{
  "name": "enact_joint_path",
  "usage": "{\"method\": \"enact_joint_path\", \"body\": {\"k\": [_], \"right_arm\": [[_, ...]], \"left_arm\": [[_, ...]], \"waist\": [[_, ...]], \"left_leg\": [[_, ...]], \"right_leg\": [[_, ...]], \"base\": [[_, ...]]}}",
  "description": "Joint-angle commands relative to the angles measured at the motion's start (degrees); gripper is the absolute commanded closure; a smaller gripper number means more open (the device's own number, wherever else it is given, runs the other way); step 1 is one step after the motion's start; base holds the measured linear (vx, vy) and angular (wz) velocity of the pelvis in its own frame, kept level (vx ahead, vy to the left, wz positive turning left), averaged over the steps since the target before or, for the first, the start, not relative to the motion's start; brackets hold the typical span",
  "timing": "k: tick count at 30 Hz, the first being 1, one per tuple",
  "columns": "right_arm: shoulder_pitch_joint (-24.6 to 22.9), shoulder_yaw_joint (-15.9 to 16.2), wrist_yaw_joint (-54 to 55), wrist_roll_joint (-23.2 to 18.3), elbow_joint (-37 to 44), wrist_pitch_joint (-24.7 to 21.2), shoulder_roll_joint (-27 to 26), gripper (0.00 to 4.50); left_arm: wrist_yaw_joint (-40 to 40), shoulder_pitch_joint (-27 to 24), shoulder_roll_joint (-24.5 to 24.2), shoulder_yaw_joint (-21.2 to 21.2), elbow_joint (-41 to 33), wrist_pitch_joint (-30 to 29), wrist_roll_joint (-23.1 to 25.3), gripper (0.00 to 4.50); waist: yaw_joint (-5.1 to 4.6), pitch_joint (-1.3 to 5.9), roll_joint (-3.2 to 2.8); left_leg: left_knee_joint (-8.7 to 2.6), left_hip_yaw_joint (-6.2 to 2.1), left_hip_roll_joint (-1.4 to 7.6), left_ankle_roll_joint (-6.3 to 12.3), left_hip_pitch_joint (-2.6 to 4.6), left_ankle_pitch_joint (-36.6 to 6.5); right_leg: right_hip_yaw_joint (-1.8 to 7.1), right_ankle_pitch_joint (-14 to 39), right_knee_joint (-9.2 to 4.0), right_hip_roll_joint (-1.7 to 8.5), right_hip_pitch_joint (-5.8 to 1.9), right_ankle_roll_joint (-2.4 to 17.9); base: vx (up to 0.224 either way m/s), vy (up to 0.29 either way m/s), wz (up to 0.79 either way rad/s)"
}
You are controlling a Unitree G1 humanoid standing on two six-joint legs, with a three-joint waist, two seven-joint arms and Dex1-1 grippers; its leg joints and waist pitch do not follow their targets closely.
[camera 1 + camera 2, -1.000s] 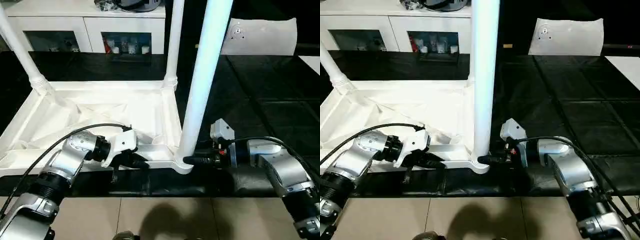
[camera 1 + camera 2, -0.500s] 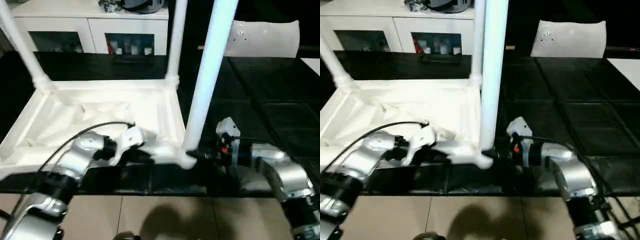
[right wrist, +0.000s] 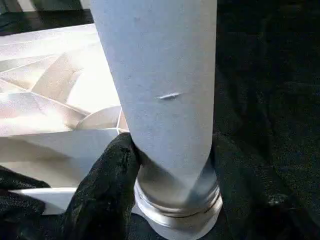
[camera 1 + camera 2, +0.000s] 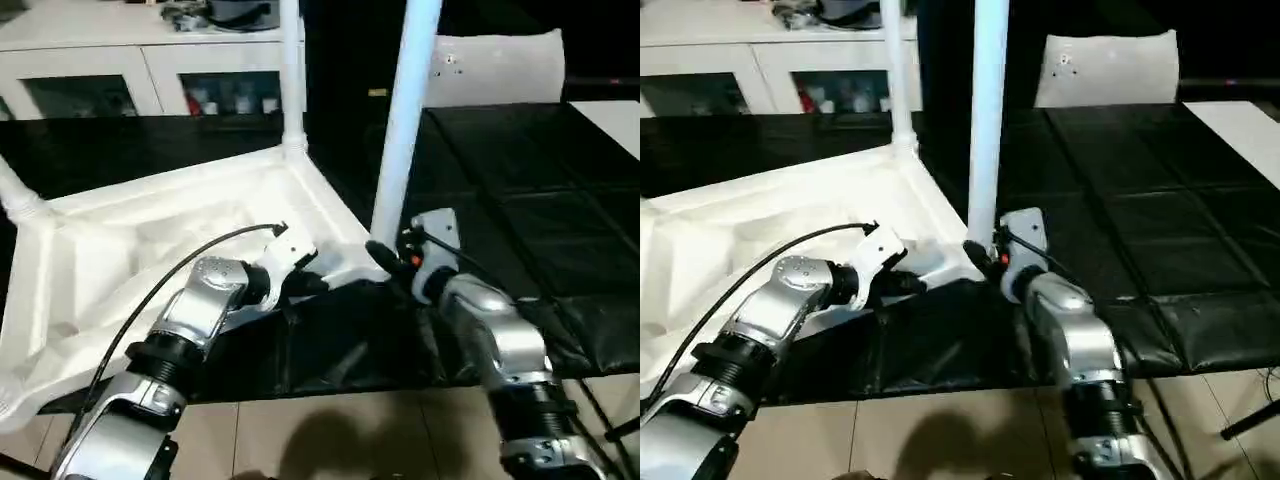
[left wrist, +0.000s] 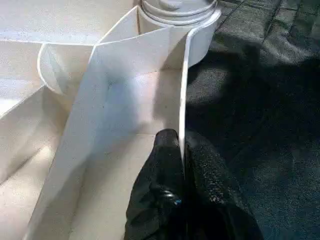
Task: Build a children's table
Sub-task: Rotate leg to tighten
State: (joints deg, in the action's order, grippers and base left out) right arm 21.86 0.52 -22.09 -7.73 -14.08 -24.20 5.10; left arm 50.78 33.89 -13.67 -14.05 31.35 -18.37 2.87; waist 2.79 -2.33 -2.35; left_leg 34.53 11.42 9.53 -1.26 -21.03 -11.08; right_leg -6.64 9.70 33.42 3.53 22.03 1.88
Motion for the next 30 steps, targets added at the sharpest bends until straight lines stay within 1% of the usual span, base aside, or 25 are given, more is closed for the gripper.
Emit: {"method": "enact_joint_path", "body": {"k": [1, 3, 4, 5, 6, 7, 9, 11, 12, 13, 14, 16, 17, 18, 19, 20, 21, 22, 23, 24, 25, 27, 28, 29, 30], "right_arm": [[-1.59, 4.88, -3.55, -3.26, 2.10, -0.47, -4.30, 1.84], [-2.98, 3.77, -3.65, -3.39, 3.33, 0.86, -2.86, 1.82], [-3.40, 3.40, -3.87, -3.52, 3.73, 1.12, -2.32, 1.55], [-4.20, 2.72, -4.94, -3.60, 4.88, 1.73, -1.13, 1.55], [-4.78, 2.43, -5.82, -3.51, 5.75, 2.38, -0.08, 1.43], [-4.83, 2.41, -5.91, -3.50, 5.84, 2.44, 0.03, 1.39], [-5.62, 2.53, -8.65, -3.90, 6.97, 3.18, 2.09, 1.30], [-6.84, 1.97, -13.62, -5.14, 9.05, 4.17, 5.79, 1.02], [-7.18, 1.59, -16.00, -5.84, 9.77, 4.49, 7.63, 1.02], [-7.38, 1.24, -18.09, -6.57, 10.28, 4.58, 9.17, 0.91], [-7.40, 1.11, -20.52, -7.23, 10.58, 4.99, 10.74, 0.83], [-7.46, 1.27, -26.06, -8.44, 11.21, 4.97, 14.27, 0.62], [-7.44, 1.65, -28.40, -8.67, 11.48, 4.98, 15.80, 0.62], [-7.42, 1.88, -29.60, -8.72, 11.60, 5.01, 16.64, 0.48], [-7.42, 1.88, -29.60, -8.72, 11.60, 5.01, 16.64, 0.37], [-7.19, 2.11, -31.64, -9.15, 11.58, 4.88, 17.79, 0.37], [-6.50, 3.32, -36.40, -9.83, 11.14, 5.20, 20.51, 0.37], [-6.50, 3.32, -36.40, -9.83, 11.14, 5.20, 20.51, 0.37], [-6.22, 3.97, -38.31, -9.95, 10.89, 5.50, 21.65, 0.37], [-5.41, 5.13, -41.55, -10.27, 10.06, 5.75, 23.39, 0.61], [-5.27, 5.27, -41.98, -10.28, 9.90, 5.78, 23.58, 0.69], [-3.98, 6.78, -45.88, -10.41, 9.01, 5.02, 25.03, 0.70], [-3.64, 7.22, -46.85, -10.41, 8.85, 4.73, 25.38, 0.84], [-3.31, 7.60, -47.59, -10.33, 8.68, 4.64, 25.62, 0.84], [-3.07, 7.77, -48.01, -10.20, 8.52, 4.67, 25.68, 1.09]], "left_arm": [[-3.56, 1.21, 1.18, 0.62, -1.05, 0.99, -0.65, 4.50], [-1.56, 0.36, -0.64, -0.08, -1.39, 2.10, 0.00, 4.50], [-0.97, 0.11, -1.23, -0.27, -1.41, 2.71, 0.22, 4.50], [0.54, -0.41, -2.34, -0.46, -1.48, 3.86, 0.09, 4.50], [1.60, -0.78, -3.17, -0.55, -1.62, 4.44, -0.02, 4.50], [1.70, -0.81, -3.25, -0.57, -1.62, 4.52, -0.02, 4.50], [3.94, -1.27, -4.45, -1.03, -1.58, 6.98, 0.08, 4.50], [8.65, -2.15, -6.93, -2.11, -1.60, 11.40, 0.00, 4.50], [10.57, -2.28, -7.87, -2.45, -1.67, 12.23, -0.34, 4.50], [12.09, -2.23, -8.63, -2.73, -1.65, 13.11, -0.58, 4.50], [13.92, -1.99, -9.29, -3.06, -1.46, 14.25, -0.88, 4.50], [17.61, -1.35, -10.40, -3.61, -0.33, 16.15, -1.52, 4.50], [19.28, -1.10, -10.87, -3.88, -0.21, 16.29, -1.82, 4.50], [20.21, -0.99, -11.13, -4.02, -0.23, 16.21, -2.01, 4.50], [20.21, -0.99, -11.13, -4.02, -0.23, 16.21, -2.01, 4.50], [21.75, -0.79, -11.52, -4.34, -0.27, 16.65, -2.26, 4.50], [25.18, -0.48, -12.47, -5.45, -0.37, 17.66, -2.48, 4.50], [25.18, -0.48, -12.47, -5.45, -0.37, 17.66, -2.48, 4.50], [26.48, -0.37, -12.83, -5.91, -0.39, 18.16, -2.50, 4.50], [28.84, -0.15, -13.38, -6.71, -0.25, 18.82, -2.58, 4.50], [29.12, -0.12, -13.43, -6.80, -0.23, 18.86, -2.58, 4.50], [31.36, -0.09, -13.63, -7.65, -0.51, 19.66, -2.58, 4.50], [31.94, -0.13, -13.67, -7.87, -0.71, 19.79, -2.59, 4.50], [32.44, -0.17, -13.72, -8.11, -0.97, 19.97, -2.60, 4.50], [32.73, -0.18, -13.75, -8.26, -1.13, 20.08, -2.61, 4.50]], "waist": [[0.17, 3.60, 0.52], [0.19, 3.53, 0.51], [0.05, 3.53, 0.59], [-0.07, 3.50, 0.67], [-0.30, 3.38, 0.65], [-0.43, 3.38, 0.70], [-0.58, 3.29, 0.68], [-0.40, 3.29, 0.74], [-0.23, 3.37, 0.97], [-0.08, 3.40, 0.79], [0.10, 3.43, 0.76], [0.33, 3.34, 0.84], [0.50, 3.33, 0.90], [1.15, 3.30, 0.76], [1.28, 3.31, 0.80], [1.54, 3.28, 0.82], [1.88, 3.32, 0.89], [2.16, 3.36, 0.84], [2.47, 3.30, 0.84], [2.68, 3.40, 0.98], [2.74, 3.36, 1.00], [3.01, 3.36, 0.94], [3.20, 3.24, 0.95], [3.26, 3.28, 0.96], [3.69, 3.38, 0.97]], "left_leg": [[-3.84, -2.57, 4.23, 2.64, 0.86, -8.92], [-3.92, -2.57, 4.28, 2.56, 0.85, -9.44], [-4.02, -2.67, 4.26, 2.61, 0.72, -9.67], [-4.05, -2.67, 4.29, 2.58, 0.76, -9.98], [-4.01, -2.67, 4.21, 2.60, 0.66, -10.71], [-4.02, -2.67, 4.18, 2.64, 0.63, -10.77], [-3.96, -2.61, 4.16, 2.78, 0.62, -10.91], [-3.87, -2.57, 4.09, 2.99, 0.68, -10.64], [-3.86, -2.59, 4.13, 3.54, 0.55, -10.23], [-3.87, -2.53, 4.27, 3.73, 0.71, -9.63], [-3.85, -2.45, 4.40, 3.90, 0.89, -9.52], [-3.89, -2.41, 4.43, 3.89, 0.84, -9.77], [-3.86, -2.40, 4.37, 4.04, 0.86, -9.93], [-3.90, -2.31, 4.63, 3.85, 1.09, -10.03], [-3.89, -2.29, 4.65, 3.73, 1.10, -9.98], [-3.94, -2.30, 4.67, 3.55, 1.16, -10.36], [-3.92, -2.28, 4.71, 3.40, 1.20, -10.51], [-3.90, -2.32, 4.75, 3.41, 1.25, -10.46], [-3.94, -2.25, 4.88, 3.42, 1.21, -10.20], [-3.90, -2.25, 4.78, 3.44, 1.16, -10.20], [-3.92, -2.24, 4.81, 3.50, 1.10, -10.05], [-3.83, -2.21, 4.76, 3.44, 1.17, -10.32], [-3.88, -2.18, 4.87, 3.41, 1.21, -10.42], [-3.88, -2.21, 4.85, 3.30, 1.23, -10.47], [-3.90, -2.22, 4.99, 3.07, 1.37, -10.42]], "right_leg": [[3.98, 17.07, -4.41, 6.32, -2.56, 7.86], [4.05, 17.42, -4.47, 6.40, -2.54, 7.61], [4.04, 17.54, -4.42, 6.36, -2.68, 7.25], [4.03, 17.68, -4.47, 6.38, -2.64, 7.23], [4.02, 18.80, -4.61, 6.40, -2.71, 7.00], [4.01, 18.96, -4.63, 6.40, -2.75, 7.00], [4.03, 19.87, -4.78, 6.38, -2.64, 6.80], [4.06, 20.87, -4.97, 6.38, -2.68, 6.13], [4.12, 20.56, -4.83, 6.43, -2.80, 5.69], [4.14, 19.56, -4.69, 6.33, -2.61, 5.83], [4.18, 18.55, -4.53, 6.25, -2.41, 6.41], [4.12, 18.20, -4.46, 6.25, -2.44, 7.00], [4.07, 18.46, -4.56, 6.29, -2.52, 7.06], [4.15, 18.60, -4.51, 6.33, -2.34, 7.28], [4.14, 18.41, -4.42, 6.30, -2.31, 7.42], [4.11, 18.67, -4.46, 6.39, -2.28, 7.69], [4.08, 19.01, -4.47, 6.43, -2.33, 7.70], [4.04, 19.04, -4.43, 6.43, -2.39, 7.66], [4.16, 18.63, -4.38, 6.44, -2.29, 7.58], [4.02, 18.50, -4.24, 6.42, -2.45, 7.75], [4.09, 18.48, -4.23, 6.46, -2.47, 7.73], [4.01, 19.54, -4.34, 6.54, -2.41, 7.76], [4.09, 20.09, -4.48, 6.52, -2.25, 7.56], [4.04, 20.27, -4.44, 6.51, -2.28, 7.58], [4.10, 20.32, -4.43, 6.62, -2.21, 7.53]], "base": [[0.000, 0.000, 0.00], [0.000, 0.000, 0.00], [0.000, 0.000, 0.00], [0.000, 0.000, 0.00], [0.000, 0.000, 0.00], [0.000, 0.000, 0.00], [0.000, 0.000, 0.00], [0.000, 0.000, 0.00], [0.000, 0.000, 0.00], [0.000, 0.000, 0.00], [0.000, 0.000, 0.00], [0.000, 0.000, 0.00], [0.000, 0.000, 0.00], [0.000, 0.000, 0.00], [0.000, 0.000, 0.00], [0.000, 0.000, 0.00], [0.000, 0.000, 0.00], [0.000, 0.000, 0.00], [0.000, 0.000, 0.00], [0.000, 0.000, 0.00], [0.000, 0.000, 0.00], [0.000, 0.000, 0.00], [0.000, 0.000, 0.00], [0.000, 0.000, 0.00], [0.000, 0.000, 0.00]]}}
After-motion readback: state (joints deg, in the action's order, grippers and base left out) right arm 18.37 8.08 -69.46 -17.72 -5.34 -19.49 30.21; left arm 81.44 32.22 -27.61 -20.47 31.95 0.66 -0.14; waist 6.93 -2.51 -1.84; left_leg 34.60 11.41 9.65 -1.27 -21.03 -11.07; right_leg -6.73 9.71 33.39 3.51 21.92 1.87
